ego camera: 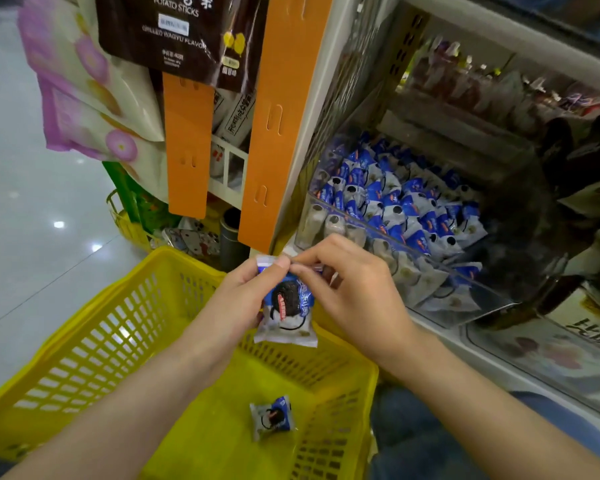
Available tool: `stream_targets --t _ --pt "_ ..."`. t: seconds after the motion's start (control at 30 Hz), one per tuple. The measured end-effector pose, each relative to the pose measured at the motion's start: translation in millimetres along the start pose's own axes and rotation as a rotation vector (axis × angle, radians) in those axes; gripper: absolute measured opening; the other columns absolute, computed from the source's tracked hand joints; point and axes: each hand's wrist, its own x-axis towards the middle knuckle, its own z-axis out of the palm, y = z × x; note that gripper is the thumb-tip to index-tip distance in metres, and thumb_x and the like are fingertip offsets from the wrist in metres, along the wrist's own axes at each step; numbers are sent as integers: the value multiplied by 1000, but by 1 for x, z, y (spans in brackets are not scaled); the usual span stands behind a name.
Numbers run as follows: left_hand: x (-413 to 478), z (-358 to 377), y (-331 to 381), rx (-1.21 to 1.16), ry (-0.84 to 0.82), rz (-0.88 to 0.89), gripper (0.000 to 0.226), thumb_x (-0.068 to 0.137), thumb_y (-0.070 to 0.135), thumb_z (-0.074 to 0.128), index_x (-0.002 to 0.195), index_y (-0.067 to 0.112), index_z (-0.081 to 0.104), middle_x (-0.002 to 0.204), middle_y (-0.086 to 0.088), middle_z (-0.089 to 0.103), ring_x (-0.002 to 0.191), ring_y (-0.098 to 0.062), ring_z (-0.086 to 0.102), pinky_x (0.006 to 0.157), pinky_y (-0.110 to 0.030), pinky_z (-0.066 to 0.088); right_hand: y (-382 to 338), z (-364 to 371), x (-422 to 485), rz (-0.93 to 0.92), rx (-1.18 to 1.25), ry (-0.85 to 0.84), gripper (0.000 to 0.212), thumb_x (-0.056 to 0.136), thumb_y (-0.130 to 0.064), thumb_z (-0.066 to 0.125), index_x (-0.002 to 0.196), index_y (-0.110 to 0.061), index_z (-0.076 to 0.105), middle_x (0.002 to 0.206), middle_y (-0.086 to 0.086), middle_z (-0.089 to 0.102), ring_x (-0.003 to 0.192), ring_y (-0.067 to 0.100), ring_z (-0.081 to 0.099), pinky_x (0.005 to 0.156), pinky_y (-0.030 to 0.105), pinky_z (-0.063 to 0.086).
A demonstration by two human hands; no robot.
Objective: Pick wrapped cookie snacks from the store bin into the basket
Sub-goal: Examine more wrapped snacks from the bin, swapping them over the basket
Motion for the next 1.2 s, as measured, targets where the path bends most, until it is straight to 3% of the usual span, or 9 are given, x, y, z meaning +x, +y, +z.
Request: stream_targets --t 0.1,0.27,0.43,0.53,0.67,0.77,1.0,1.1,1.2 --pt "-4 -2 -1 111 -46 -69 34 77 28 67 109 18 60 101 -6 72 91 -18 69 79 -37 56 4 1 0 153 117 63 6 88 -15 62 87 -11 65 81 -3 62 71 6 57 63 25 50" --pt "-3 -7 -4 81 122 -35 44 71 9 75 109 11 54 95 -10 72 77 -20 70 57 -24 56 5 8 -3 375 356 48 15 92 -19 55 82 -29 51 78 -7 64 58 6 65 44 19 52" --pt "4 -20 -1 8 349 70 21 73 20 72 93 18 65 77 5 74 65 -3 66 60 -19 49 7 22 -7 634 513 -138 12 91 -11 55 93 -19 46 76 -2 64 58 3 65 49 21 54" --pt "4 -21 0 17 358 143 6 80 17 66 84 20 68 72 8 74 63 0 66 56 -13 51 6 30 -9 751 567 -290 37 89 -8 58 119 -14 36 86 3 65 67 9 65 64 31 56" --pt "1 -19 -1 211 318 262 18 83 8 64 82 25 69 74 8 73 68 0 64 61 -11 50 5 30 -13 508 227 -365 70 83 -29 66 140 -26 24 129 -6 50 107 2 52 93 21 44" --pt "-1 -16 -1 408 250 312 20 86 9 61 83 28 69 80 8 72 71 1 64 63 -10 49 2 28 -10 325 219 -283 41 83 -31 65 120 -26 47 111 -10 58 99 2 55 88 27 49" --pt "0 -15 -1 283 269 220 14 91 16 54 86 16 67 80 -4 72 68 -7 67 58 -18 54 3 31 -7 516 534 -232 19 85 -24 65 91 -37 51 96 -7 64 88 12 66 79 38 56" --pt "0 -14 -2 369 233 245 15 91 17 55 80 19 66 74 0 71 67 -6 67 58 -17 52 2 27 -5 425 466 -155 4 90 -24 58 86 -26 58 83 -4 66 78 9 64 73 35 54" --pt "1 -13 -4 384 212 229 18 91 15 55 77 21 66 70 4 70 66 -2 65 57 -14 50 1 23 -6 286 283 -127 7 89 -26 59 85 -21 62 77 -8 61 74 7 58 67 33 51"
